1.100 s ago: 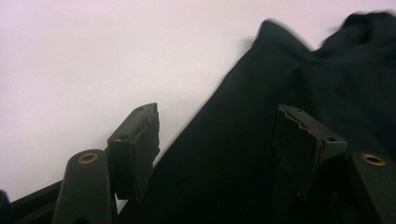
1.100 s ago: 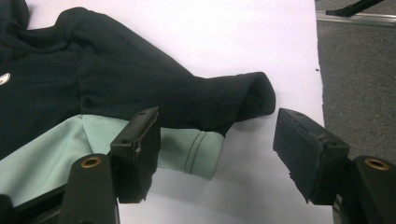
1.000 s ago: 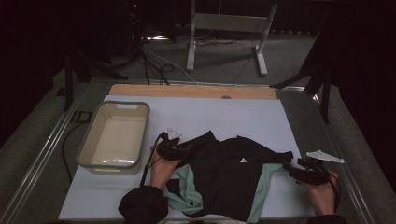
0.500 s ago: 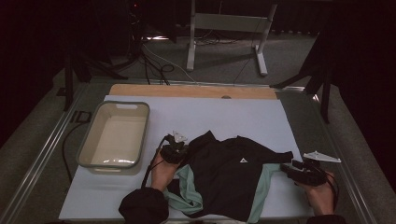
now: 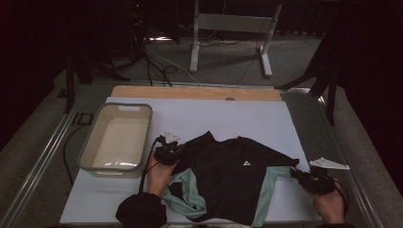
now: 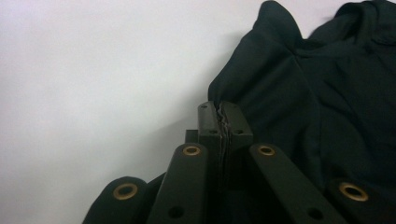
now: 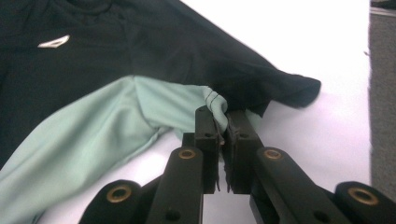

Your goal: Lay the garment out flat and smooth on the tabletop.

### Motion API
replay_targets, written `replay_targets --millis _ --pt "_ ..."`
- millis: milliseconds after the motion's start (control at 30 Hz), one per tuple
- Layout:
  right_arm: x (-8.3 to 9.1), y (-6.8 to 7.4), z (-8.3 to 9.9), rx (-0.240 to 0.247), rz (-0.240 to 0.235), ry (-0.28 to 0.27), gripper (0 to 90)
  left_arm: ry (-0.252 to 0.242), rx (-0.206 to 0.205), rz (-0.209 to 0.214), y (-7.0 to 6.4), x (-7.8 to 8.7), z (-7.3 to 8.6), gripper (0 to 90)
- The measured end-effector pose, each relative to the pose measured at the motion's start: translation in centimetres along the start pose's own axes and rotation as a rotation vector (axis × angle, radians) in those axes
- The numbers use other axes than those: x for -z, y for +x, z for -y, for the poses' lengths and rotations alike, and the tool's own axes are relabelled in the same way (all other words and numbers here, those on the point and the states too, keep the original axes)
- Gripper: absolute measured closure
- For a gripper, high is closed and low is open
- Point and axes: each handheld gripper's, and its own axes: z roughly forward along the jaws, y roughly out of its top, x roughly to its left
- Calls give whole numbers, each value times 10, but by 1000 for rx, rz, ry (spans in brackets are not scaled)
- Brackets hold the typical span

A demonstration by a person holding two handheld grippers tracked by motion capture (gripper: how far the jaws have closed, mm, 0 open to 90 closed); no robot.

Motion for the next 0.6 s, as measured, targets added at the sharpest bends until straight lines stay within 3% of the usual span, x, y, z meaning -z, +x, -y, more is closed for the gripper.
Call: replay_targets --millis 133,167,233,333,433,600 --pt "7 3 13 7 -46 51 838 -4 7 19 0 2 0 892" --pt "7 4 15 16 -47 55 779 -11 11 24 1 2 0 892" --pt "10 5 13 15 -35 20 588 -19 18 31 1 3 -1 891" --pt "16 2 3 -19 -40 -49 437 -27 25 37 1 3 -2 891" --pt "19 6 -14 -6 -29 -107 356 -35 33 45 1 2 -3 890" --pt "9 14 -38 30 -19 -135 294 -47 42 59 2 3 -4 890"
